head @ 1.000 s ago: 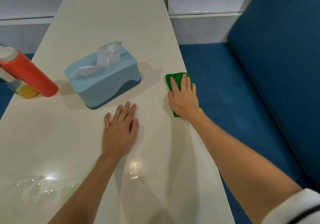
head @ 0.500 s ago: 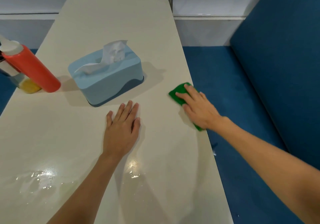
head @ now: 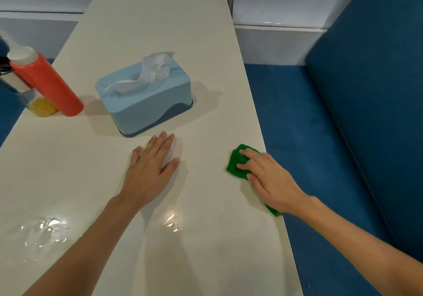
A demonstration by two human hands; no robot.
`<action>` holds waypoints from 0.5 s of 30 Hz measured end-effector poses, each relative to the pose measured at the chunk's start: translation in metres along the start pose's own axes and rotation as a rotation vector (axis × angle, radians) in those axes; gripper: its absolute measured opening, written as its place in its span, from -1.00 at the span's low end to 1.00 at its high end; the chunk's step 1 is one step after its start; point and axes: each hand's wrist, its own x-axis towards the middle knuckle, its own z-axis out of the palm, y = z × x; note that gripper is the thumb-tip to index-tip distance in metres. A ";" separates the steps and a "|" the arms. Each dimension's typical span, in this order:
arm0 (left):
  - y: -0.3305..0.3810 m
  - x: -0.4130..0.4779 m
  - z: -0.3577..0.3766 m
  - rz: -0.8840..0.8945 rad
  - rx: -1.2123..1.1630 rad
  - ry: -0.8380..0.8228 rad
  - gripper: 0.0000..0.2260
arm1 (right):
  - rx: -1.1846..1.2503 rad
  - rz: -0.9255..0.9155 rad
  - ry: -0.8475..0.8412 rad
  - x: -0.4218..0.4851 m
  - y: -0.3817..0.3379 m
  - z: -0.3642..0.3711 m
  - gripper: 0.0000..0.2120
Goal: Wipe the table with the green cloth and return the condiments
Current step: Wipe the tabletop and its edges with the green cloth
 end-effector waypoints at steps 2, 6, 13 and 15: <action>-0.016 -0.012 -0.006 -0.031 0.075 0.035 -0.37 | 0.015 0.088 0.074 0.013 0.014 -0.005 -0.65; -0.043 -0.028 -0.008 -0.142 0.180 0.067 -0.38 | -0.070 0.241 0.152 0.081 0.031 0.002 -0.60; -0.044 -0.029 -0.006 -0.138 0.217 0.076 -0.40 | -0.192 0.402 0.070 0.131 -0.018 0.033 -0.51; -0.047 -0.029 -0.005 -0.138 0.214 0.076 -0.40 | -0.163 0.214 0.035 0.109 -0.044 0.042 -0.51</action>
